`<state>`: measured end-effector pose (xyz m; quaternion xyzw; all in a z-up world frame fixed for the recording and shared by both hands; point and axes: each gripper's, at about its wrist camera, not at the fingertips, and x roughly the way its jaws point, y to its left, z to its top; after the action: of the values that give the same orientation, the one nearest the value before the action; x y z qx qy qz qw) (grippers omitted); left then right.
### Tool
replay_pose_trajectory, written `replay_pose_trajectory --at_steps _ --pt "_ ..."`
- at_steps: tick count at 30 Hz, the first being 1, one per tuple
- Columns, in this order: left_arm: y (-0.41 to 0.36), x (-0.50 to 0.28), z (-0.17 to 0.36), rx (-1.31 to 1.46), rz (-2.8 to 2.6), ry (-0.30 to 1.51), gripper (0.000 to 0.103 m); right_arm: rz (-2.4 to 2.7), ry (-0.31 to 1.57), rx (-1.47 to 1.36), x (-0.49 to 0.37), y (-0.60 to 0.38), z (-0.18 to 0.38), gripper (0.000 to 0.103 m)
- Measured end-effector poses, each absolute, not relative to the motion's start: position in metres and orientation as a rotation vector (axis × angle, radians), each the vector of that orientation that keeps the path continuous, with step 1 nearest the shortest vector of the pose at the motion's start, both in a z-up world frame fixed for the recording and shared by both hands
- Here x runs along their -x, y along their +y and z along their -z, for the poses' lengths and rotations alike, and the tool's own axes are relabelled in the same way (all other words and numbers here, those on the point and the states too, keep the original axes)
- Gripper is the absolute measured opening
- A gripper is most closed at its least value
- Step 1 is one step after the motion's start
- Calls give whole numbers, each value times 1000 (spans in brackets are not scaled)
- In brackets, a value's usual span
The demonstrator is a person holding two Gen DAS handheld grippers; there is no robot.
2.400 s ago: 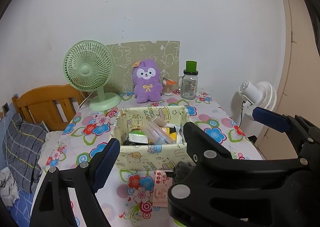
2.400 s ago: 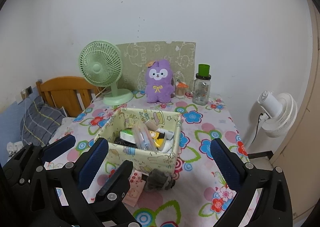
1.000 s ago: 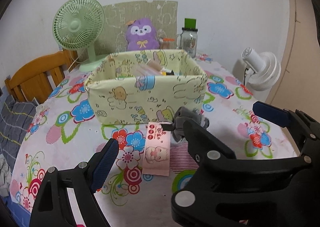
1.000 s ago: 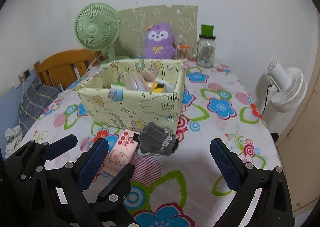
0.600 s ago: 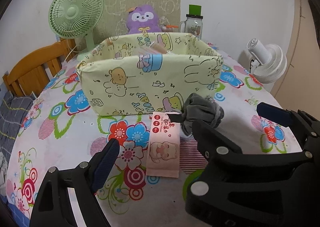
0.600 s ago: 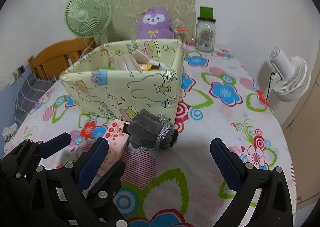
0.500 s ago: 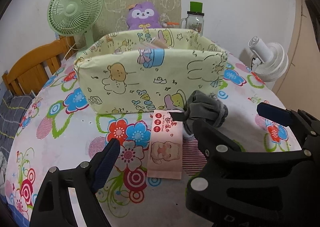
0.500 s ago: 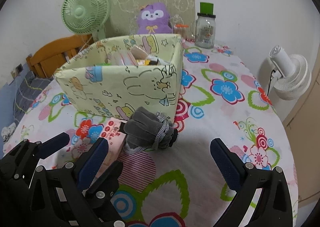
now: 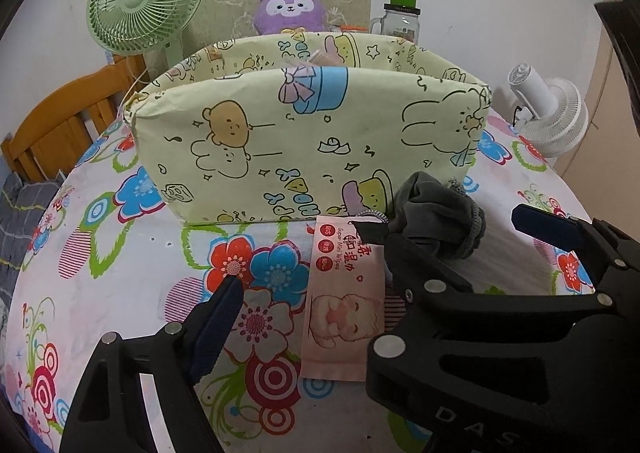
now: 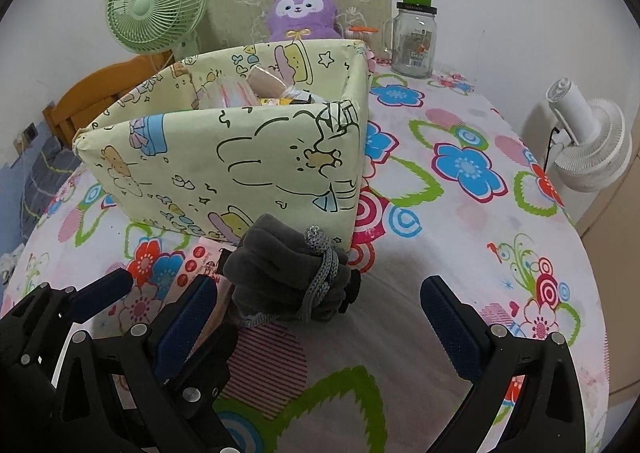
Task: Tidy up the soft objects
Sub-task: 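Reach left tool to pink wet-wipes pack while right tool approaches gray knit glove, then grasp pink wet-wipes pack with left tool while right tool grasps gray glove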
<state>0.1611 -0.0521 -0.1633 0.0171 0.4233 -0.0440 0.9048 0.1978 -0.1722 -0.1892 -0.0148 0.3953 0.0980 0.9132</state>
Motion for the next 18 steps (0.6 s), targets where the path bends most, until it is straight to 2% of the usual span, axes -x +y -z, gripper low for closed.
replay_pose_trajectory --at_steps 1,9,12,18 --pt "-52 -162 164 -35 90 876 84 -204 814 29 -199 -172 190 102" --pt "-53 -167 166 -53 81 883 83 -245 853 -2 -205 -170 196 68" --pt "-55 -168 166 -63 77 882 83 -243 845 3 -204 -169 195 64" --pt "-57 -169 167 -89 74 870 76 -229 840 -20 -200 -176 194 62"
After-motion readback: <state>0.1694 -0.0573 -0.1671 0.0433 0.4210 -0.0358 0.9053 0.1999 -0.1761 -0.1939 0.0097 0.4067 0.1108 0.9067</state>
